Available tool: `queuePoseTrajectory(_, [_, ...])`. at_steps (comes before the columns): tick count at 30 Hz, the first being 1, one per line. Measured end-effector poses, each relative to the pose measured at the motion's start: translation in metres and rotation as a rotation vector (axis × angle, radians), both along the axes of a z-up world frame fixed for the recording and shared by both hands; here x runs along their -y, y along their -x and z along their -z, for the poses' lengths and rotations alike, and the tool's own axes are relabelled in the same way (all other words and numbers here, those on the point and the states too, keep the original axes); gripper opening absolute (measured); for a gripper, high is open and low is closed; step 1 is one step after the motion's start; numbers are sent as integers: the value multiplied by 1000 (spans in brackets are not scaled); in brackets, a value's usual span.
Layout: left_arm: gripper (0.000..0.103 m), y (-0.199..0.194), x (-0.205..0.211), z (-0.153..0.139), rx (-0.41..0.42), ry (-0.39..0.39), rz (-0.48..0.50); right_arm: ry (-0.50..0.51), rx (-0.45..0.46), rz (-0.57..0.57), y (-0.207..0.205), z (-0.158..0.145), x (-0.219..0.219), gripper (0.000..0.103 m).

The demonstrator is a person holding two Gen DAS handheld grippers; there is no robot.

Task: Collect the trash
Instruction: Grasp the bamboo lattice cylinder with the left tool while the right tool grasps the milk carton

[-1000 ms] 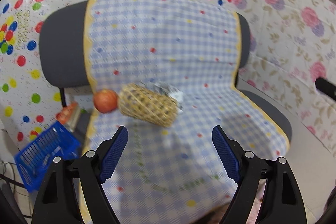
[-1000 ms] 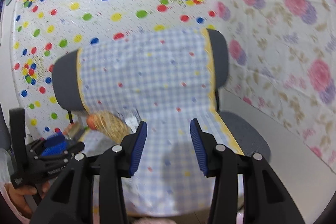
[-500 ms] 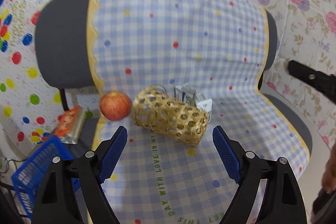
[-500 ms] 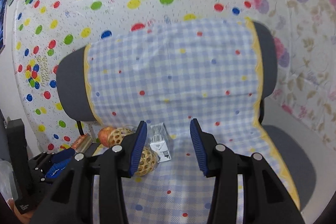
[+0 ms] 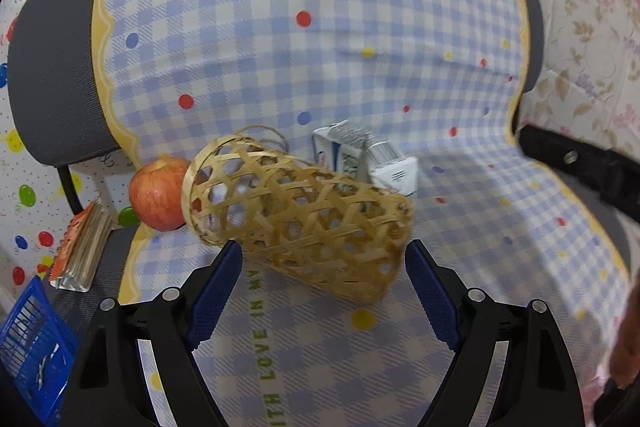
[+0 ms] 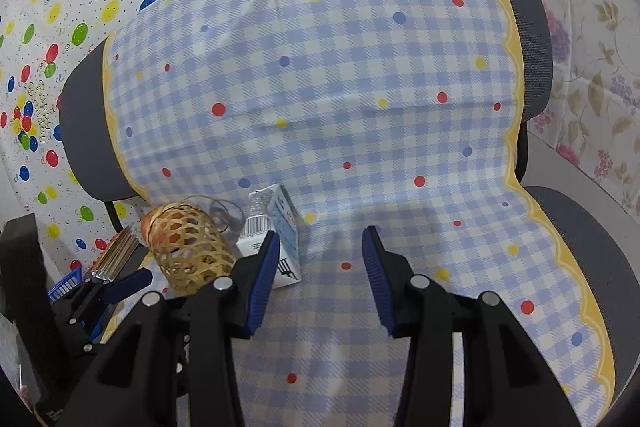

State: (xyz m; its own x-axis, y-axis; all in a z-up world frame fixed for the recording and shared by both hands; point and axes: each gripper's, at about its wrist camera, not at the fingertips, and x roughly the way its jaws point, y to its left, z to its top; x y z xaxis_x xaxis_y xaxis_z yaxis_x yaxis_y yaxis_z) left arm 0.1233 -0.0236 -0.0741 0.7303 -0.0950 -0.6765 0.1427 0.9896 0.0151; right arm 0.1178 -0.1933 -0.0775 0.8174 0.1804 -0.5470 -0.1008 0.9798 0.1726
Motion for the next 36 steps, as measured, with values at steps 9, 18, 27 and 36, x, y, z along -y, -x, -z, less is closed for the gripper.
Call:
queuePoseTrajectory(9, [77,15,-69,-3,-38,51,-198,-3,-24,-42,-6,9,-12,43])
queuePoseTrajectory(18, [88,21,-86,-16,-5,133,-186,42,-79,-99,-29,26,-43,50])
queuePoseTrajectory(27, [88,-13,-82,-12,-20,132,-215,74,-103,-123,-56,37,-55,51])
queuePoseTrajectory(36, [88,-36,-74,-2,-74,127,-243,139,-142,-142,-82,50,-76,55])
